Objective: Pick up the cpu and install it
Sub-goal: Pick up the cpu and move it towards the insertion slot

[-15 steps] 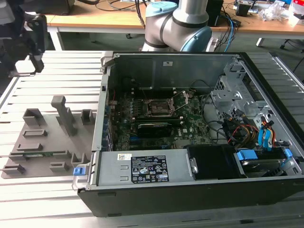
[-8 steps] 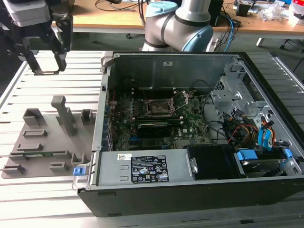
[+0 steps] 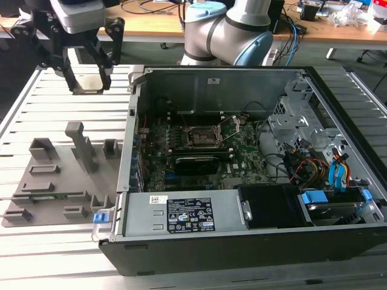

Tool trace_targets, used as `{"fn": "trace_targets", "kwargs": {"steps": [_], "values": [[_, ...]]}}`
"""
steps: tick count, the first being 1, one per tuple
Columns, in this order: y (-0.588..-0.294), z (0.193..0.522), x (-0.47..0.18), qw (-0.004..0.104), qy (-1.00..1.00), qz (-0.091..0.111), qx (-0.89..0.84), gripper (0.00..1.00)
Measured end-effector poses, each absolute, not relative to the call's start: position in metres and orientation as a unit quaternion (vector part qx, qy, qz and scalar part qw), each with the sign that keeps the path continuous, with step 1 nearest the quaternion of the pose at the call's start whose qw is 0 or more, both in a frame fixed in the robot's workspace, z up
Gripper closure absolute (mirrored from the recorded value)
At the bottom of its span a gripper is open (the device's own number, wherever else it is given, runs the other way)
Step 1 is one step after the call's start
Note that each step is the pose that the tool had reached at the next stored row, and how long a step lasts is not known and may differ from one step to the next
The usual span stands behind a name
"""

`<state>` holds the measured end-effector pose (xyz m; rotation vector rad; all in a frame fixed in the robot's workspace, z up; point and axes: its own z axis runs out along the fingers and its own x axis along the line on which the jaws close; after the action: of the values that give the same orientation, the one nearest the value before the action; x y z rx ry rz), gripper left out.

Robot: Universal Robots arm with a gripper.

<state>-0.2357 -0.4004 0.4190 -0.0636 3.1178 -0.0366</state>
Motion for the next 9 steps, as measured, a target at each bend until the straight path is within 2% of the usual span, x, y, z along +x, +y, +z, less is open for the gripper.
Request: {"fn": "trace_targets", "kwargs": {"steps": [9], "values": [[-0.399, 0.419, -0.197, 0.011, 1.0, -0.013, -0.02, 0.45]]}}
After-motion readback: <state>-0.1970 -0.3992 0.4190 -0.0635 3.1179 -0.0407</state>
